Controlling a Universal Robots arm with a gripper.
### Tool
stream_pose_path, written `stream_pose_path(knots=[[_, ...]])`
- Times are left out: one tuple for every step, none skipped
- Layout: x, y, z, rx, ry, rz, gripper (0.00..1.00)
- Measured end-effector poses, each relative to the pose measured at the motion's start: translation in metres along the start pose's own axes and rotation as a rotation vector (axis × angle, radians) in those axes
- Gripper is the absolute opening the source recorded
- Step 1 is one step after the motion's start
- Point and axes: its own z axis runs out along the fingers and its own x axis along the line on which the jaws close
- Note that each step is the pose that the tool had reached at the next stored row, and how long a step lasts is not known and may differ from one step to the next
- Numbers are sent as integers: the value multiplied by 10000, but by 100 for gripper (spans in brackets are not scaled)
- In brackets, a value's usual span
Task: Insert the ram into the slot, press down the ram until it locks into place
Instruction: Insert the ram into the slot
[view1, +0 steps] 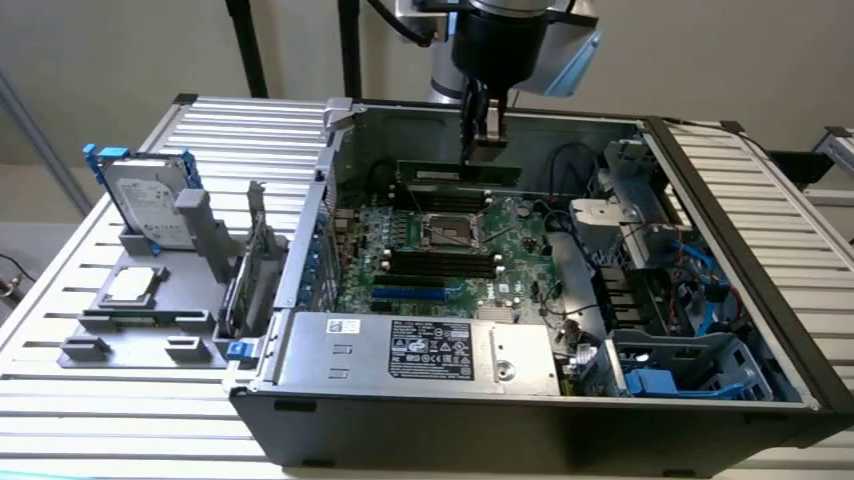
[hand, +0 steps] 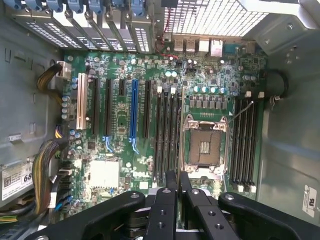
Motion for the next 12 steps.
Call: stream_pose_path(knots=[[3, 6, 18, 0, -1, 0, 13], [6, 13, 36, 0, 0, 0, 13], [9, 19, 54, -1, 1, 0, 13], [12, 25, 73, 0, 0, 1, 13], [14, 33, 91, 0, 1, 1, 13], [16, 41, 111, 1, -1, 1, 13], [18, 48, 129, 0, -1, 1, 13], [21, 55, 148, 0, 0, 1, 13], [23, 63, 166, 0, 0, 2, 13], [25, 71, 185, 0, 0, 3, 13], [26, 78, 203, 0, -1, 4, 13], [28, 86, 221, 0, 0, 6, 13]])
